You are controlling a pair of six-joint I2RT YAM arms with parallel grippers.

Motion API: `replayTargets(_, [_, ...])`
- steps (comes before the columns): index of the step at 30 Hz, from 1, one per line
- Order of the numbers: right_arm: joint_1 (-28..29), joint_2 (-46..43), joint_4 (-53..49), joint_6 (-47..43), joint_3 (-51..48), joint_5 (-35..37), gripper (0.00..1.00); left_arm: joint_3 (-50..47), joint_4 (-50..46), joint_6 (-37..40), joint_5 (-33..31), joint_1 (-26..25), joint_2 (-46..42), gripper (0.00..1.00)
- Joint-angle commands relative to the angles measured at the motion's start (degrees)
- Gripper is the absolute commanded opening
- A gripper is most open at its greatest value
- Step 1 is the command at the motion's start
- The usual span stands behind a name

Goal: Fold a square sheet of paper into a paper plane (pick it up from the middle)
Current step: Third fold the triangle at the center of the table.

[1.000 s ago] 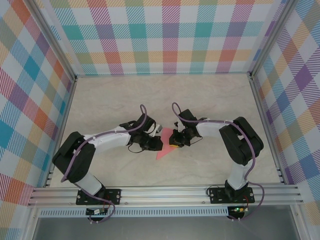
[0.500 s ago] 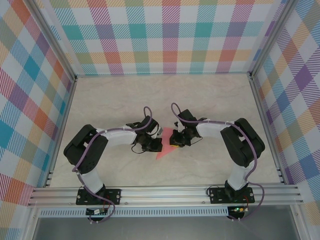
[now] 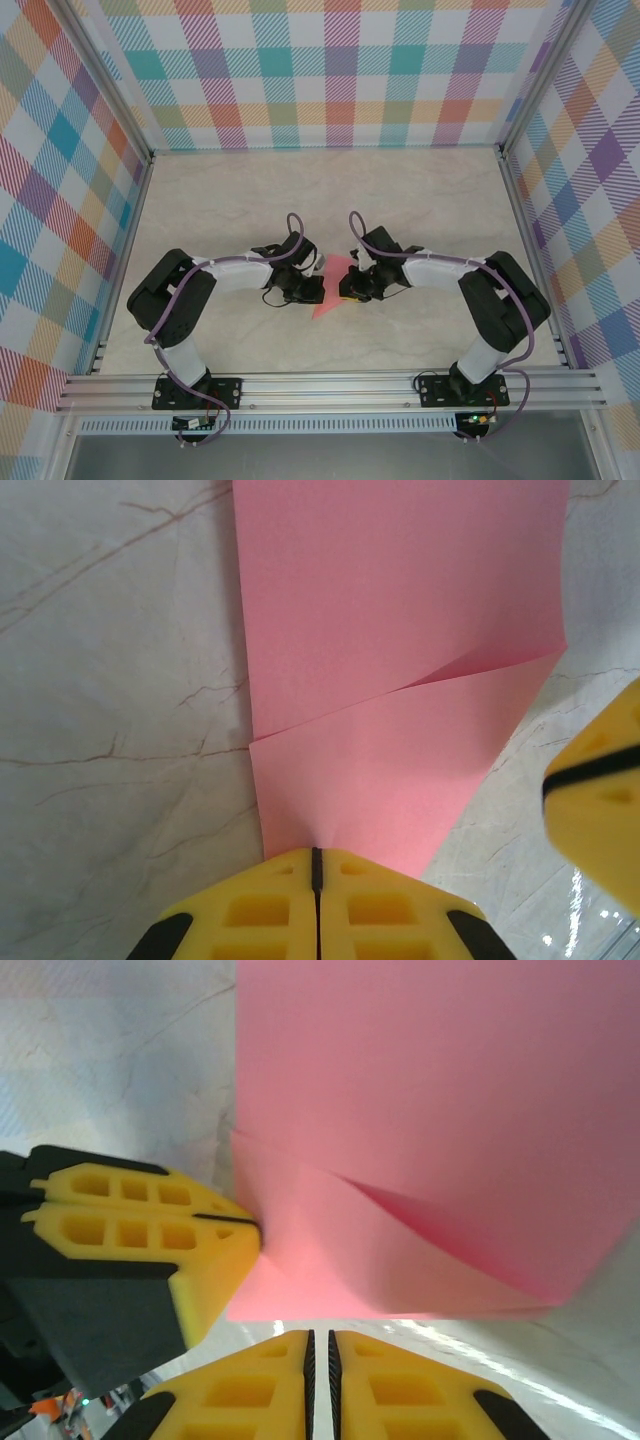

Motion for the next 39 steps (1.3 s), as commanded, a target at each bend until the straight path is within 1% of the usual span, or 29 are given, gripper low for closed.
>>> replayTargets(1, [2.0,1.9,4.2,1.6,0.7,-3.4,0.14,-1.2,-1.9,1.0,-1.9,0.6,2.2,0.06])
replayTargets(5, [3.3,3.9,4.5,1.9,1.9,-3.2,0.14,-1.3,-2.0,1.0,-2.1,0.6,2.0,0.06])
replayTargets(10, [3.5,5.7,5.6,2.2,2.0,-3.7,0.14,-1.4,-2.2,1.0,-2.0,0.6,1.7,0.06])
replayTargets(17, [3.6,3.8,5.6,2.1,1.1,-4.1,0.14,-1.1,-2.5,1.2,-2.0,0.7,1.8,0.06])
replayTargets(24, [3.9,5.9,8.0,2.9,1.6,-5.5,0.14,-0.9,-2.6,1.2,-2.0,0.6,2.2,0.06])
replayTargets(29, [3.9,8.1,7.8,2.4,1.7,-4.4,0.14,-0.9,-2.6,1.3,-1.9,0.6,2.5,0.06])
replayTargets(33, [3.9,11.0,6.5,2.3,1.0,-2.3,0.13,-0.9,-3.0,1.6,-2.2,0.6,2.7,0.06])
replayTargets(35, [3.9,10.7,6.6,2.7,0.2,-1.6,0.12,-1.1,-3.2,1.8,-2.5,0.6,2.6,0.06])
replayTargets(39, [3.9,6.6,1.8,1.7,1.0,1.2,0.13,-1.4,-3.2,1.9,-2.6,0.6,2.8,0.06])
